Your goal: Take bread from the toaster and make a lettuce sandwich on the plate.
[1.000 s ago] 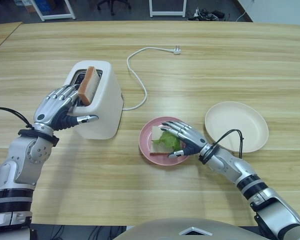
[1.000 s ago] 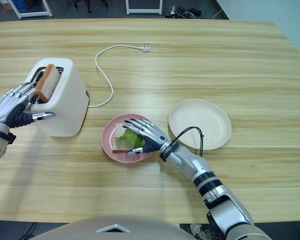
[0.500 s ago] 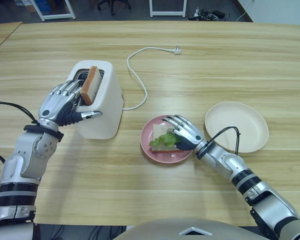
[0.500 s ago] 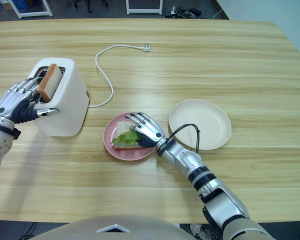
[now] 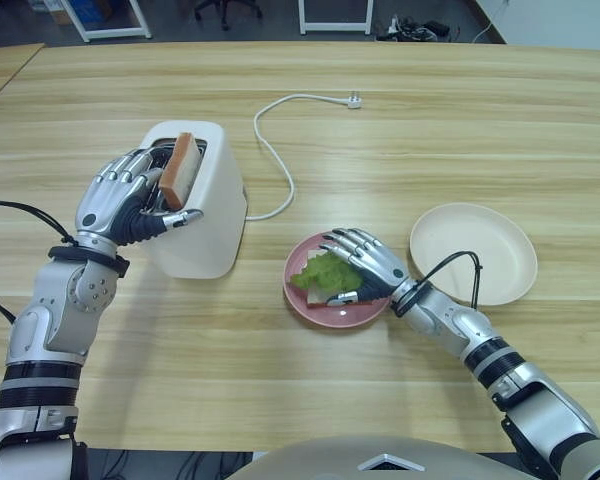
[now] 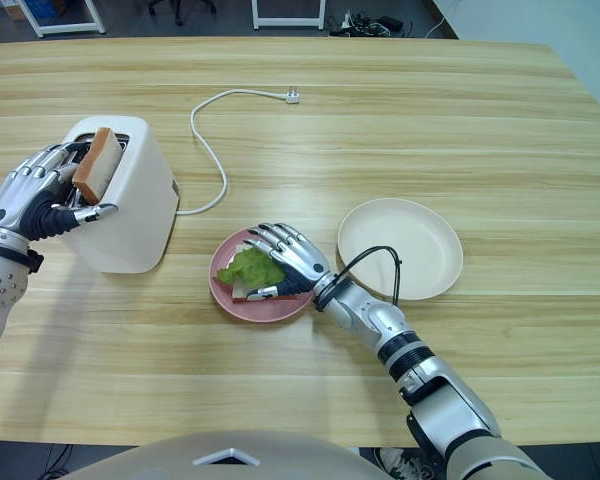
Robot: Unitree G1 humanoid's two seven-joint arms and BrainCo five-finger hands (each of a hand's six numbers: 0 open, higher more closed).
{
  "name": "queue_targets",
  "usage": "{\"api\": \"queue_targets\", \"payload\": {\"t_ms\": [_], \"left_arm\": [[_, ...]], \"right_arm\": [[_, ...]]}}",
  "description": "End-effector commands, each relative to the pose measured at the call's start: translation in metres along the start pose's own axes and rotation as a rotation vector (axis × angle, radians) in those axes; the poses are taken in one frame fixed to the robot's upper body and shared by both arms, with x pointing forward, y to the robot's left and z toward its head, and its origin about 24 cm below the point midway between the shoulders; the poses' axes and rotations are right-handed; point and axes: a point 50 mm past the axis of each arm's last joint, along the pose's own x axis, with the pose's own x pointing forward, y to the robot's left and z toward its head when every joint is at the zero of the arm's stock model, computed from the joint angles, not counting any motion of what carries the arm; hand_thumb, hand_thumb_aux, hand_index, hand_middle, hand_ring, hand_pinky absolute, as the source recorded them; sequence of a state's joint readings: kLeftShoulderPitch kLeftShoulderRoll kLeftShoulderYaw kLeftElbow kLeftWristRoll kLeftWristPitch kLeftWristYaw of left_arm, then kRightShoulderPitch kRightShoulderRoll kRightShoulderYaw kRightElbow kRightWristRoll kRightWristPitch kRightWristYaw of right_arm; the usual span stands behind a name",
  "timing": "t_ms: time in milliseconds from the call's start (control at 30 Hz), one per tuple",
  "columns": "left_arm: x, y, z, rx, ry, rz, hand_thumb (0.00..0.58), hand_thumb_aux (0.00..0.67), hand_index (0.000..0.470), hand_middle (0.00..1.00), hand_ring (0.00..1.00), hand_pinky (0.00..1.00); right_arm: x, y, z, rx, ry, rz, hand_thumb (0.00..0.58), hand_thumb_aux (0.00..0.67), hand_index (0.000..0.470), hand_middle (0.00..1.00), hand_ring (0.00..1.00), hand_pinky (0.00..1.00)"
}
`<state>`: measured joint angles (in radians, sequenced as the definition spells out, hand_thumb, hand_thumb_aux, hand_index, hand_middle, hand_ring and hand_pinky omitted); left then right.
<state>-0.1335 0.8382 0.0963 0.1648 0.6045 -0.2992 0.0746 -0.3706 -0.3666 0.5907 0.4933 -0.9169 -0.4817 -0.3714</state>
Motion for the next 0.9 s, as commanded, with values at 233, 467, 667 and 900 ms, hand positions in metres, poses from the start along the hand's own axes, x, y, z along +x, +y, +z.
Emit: {"api": "queue_targets", "payload": {"t_ms": [233,467,667,900], "left_arm": [[0.004,-0.001,-0.003,-0.034,0.031,0.020,0.580,0.670,0.470,0.00,0.00,0.00],[0.007,0.018,-0.001,-0.153,0.011,0.166,0.580,0.670,0.470,0.00,0.00,0.00],[0.008,0.048,-0.001,-0.239,-0.004,0.375,0.580,0.670,0.470,0.00,0.00,0.00],[0.008,0.055,0.004,-0.345,-0.047,0.422,0.580,0.670,0.470,1.00,1.00,1.00]], "right_arm": [[-0.006,-0.026,-0.002,0.071,-0.013,-0.113,0.000,0.000,0.000,0.05,0.05,0.05],[-0.007,-0.032,-0.003,0.070,-0.006,-0.155,0.000,0.000,0.000,0.04,0.04,0.04],[-0.006,-0.033,-0.003,0.075,-0.006,-0.175,0.000,0.000,0.000,0.04,0.04,0.04],[-0.008,-0.041,-0.004,0.080,-0.003,-0.223,0.000,0.000,0.000,0.04,0.04,0.04]]}}
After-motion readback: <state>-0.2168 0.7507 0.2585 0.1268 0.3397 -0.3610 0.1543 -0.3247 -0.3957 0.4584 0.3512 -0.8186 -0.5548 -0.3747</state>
